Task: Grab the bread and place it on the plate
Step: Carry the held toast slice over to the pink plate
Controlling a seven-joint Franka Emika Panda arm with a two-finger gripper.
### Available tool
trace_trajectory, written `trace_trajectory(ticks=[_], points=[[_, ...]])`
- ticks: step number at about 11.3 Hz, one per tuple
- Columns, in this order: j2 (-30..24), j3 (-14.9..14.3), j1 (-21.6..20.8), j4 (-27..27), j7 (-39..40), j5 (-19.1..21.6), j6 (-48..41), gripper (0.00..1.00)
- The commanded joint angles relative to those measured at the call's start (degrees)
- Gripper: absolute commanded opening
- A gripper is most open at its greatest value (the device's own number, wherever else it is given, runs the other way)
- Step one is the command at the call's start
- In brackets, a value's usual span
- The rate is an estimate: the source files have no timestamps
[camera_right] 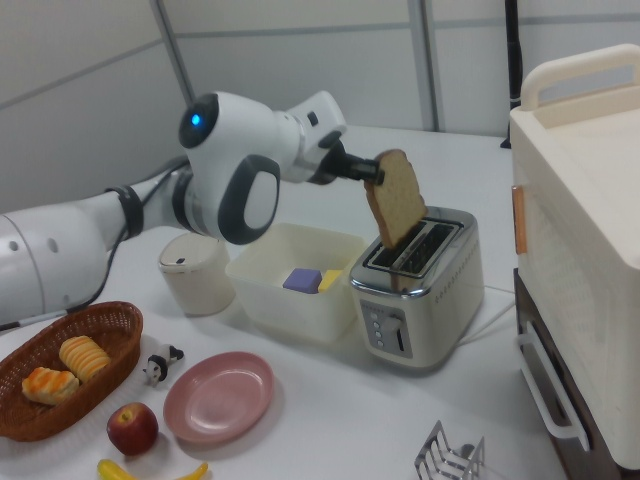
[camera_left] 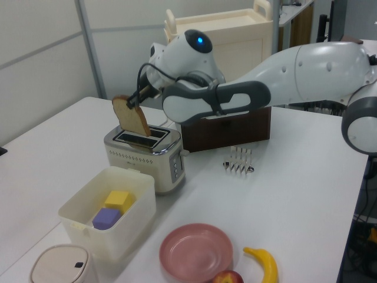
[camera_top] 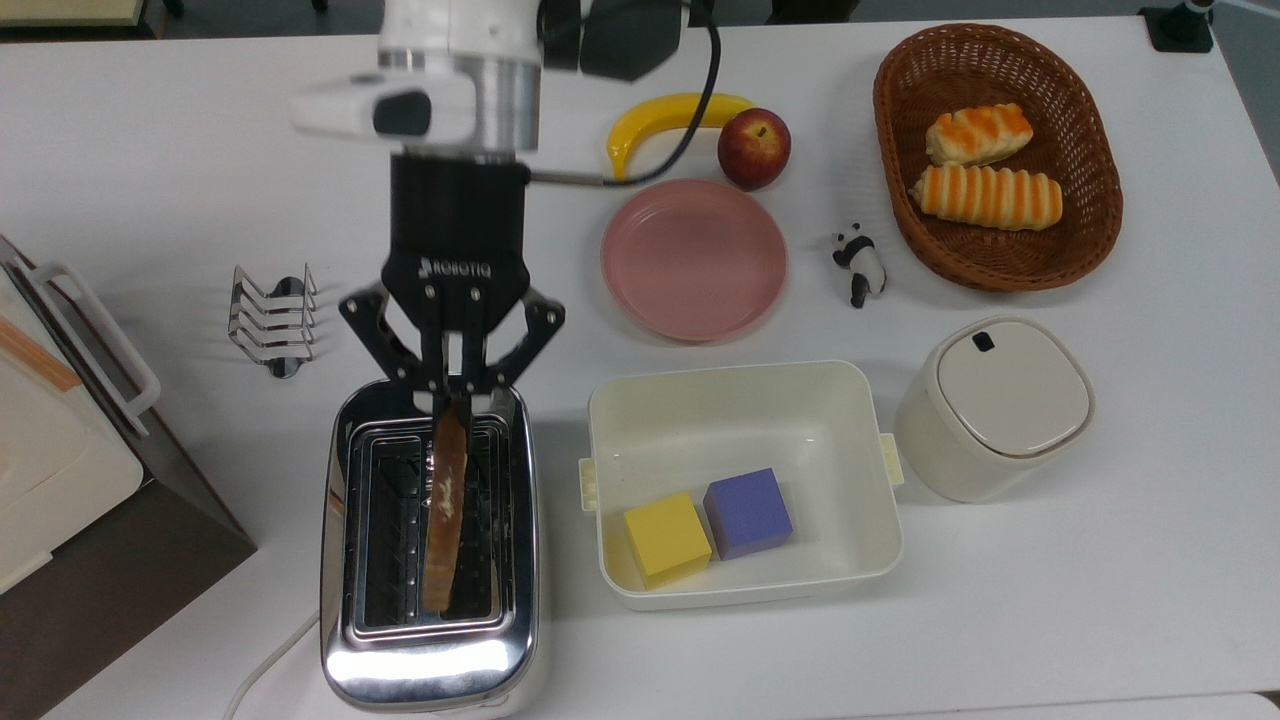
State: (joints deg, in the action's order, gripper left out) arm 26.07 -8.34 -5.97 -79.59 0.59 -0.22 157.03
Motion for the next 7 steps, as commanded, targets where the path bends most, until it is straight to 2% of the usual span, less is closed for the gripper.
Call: trace_trajectory(ticks=[1, 5, 7], points=[[-5.22, -0.11, -0.8, -1.71, -2.7, 0.83, -7.93, 0.07], [-11.64, 0.16, -0.88, -1.8, -1.57, 0.83, -29.0, 0.08], [-15.15, 0.16, -1.06, -1.89, 3.86, 1.53, -42.96, 0.09]])
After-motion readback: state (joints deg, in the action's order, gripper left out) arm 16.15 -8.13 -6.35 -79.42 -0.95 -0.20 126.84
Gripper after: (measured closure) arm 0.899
